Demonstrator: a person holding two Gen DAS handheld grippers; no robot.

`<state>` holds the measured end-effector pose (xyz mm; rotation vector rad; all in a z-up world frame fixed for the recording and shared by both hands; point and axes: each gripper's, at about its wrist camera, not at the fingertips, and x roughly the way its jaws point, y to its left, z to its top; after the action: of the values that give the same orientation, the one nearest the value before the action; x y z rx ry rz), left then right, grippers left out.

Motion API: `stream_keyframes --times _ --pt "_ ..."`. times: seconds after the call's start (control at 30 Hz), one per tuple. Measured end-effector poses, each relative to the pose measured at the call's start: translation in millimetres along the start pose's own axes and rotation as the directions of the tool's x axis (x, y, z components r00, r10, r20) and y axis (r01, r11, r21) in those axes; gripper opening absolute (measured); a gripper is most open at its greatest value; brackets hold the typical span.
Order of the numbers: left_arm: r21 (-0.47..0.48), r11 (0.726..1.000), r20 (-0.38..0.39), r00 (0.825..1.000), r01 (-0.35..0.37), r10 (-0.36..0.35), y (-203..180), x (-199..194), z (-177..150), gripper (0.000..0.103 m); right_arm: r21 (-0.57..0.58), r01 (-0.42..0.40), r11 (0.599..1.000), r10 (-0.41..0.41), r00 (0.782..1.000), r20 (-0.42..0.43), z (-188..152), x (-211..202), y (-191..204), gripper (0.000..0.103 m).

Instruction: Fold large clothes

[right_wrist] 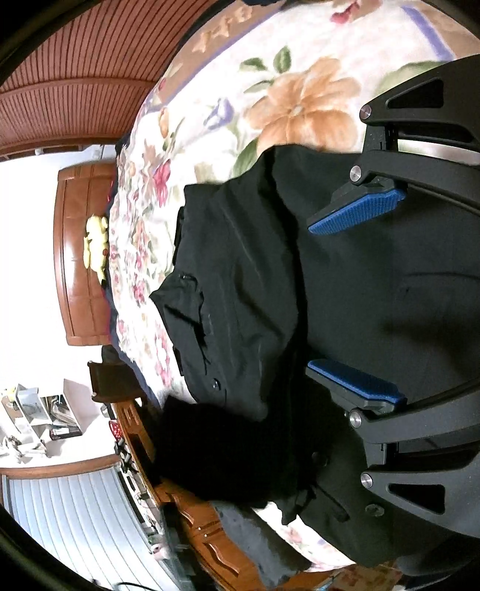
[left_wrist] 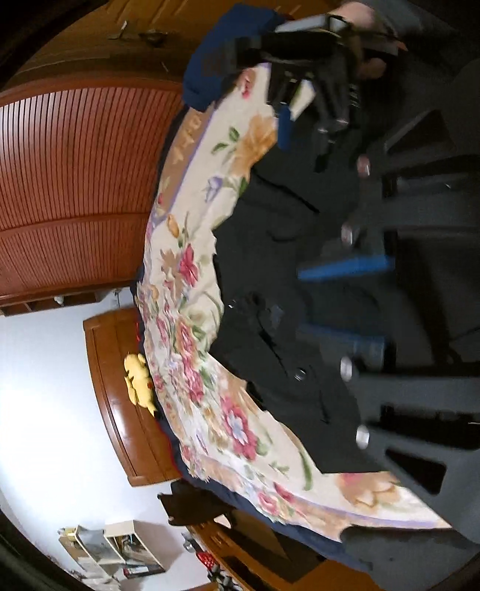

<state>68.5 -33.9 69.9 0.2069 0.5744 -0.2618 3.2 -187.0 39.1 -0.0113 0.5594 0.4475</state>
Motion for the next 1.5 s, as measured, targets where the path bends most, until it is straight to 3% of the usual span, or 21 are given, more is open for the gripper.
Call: stream_keyframes --times 0.13,0.17,0.37,0.77,0.87,0.97,1.0,1.1,1.3,1.5 --pt "-0.026 0.999 -0.010 1.000 -0.020 0.020 8.4 -0.9 -31.3 0.067 -0.011 -0.016 1.000 0.016 1.000 0.005 6.0 9.2 3.8 0.072" --pt "-0.035 0.999 -0.013 1.000 -0.023 0.023 9.6 1.0 -37.7 0.070 -0.012 -0.021 1.000 0.021 1.000 0.003 6.1 11.7 5.0 0.072" --pt "-0.142 0.989 -0.035 0.999 -0.041 0.036 30.9 5.6 -75.2 0.070 -0.024 -0.045 0.999 0.045 0.999 -0.017 10.5 30.2 13.4 0.072" --pt "-0.193 0.976 -0.005 0.995 -0.095 0.096 59.4 -19.6 -102.8 0.070 -0.077 -0.115 0.990 0.109 0.991 -0.078 13.5 58.4 31.9 0.072" --pt "-0.207 0.972 -0.003 0.994 -0.107 0.109 66.7 -24.1 -107.5 0.070 -0.091 -0.146 0.985 0.137 0.985 -0.103 13.3 62.2 34.5 0.065" --pt "-0.216 0.968 -0.007 0.992 -0.124 0.126 72.9 -26.4 -110.1 0.070 -0.126 -0.177 0.976 0.161 0.978 -0.129 12.3 64.6 38.5 0.043" --pt "-0.221 0.967 -0.007 0.992 -0.126 0.127 75.0 -27.3 -111.2 0.070 -0.142 -0.185 0.972 0.167 0.977 -0.134 12.7 64.4 39.9 0.025" --pt "-0.228 0.965 -0.011 0.992 -0.128 0.129 77.8 -28.3 -114.7 0.070 -0.176 -0.164 0.971 0.148 0.984 -0.102 16.6 55.5 41.3 0.010" --pt "-0.267 0.959 -0.001 0.995 -0.098 0.102 78.9 -31.7 -120.0 0.070 -0.113 -0.123 0.986 0.134 0.986 0.094 34.3 5.1 22.0 0.006" --pt "-0.281 0.957 0.029 0.996 -0.070 0.081 72.7 -34.5 -115.7 0.070 -0.096 0.039 0.995 -0.021 0.984 0.179 48.8 -42.2 -6.2 0.005"
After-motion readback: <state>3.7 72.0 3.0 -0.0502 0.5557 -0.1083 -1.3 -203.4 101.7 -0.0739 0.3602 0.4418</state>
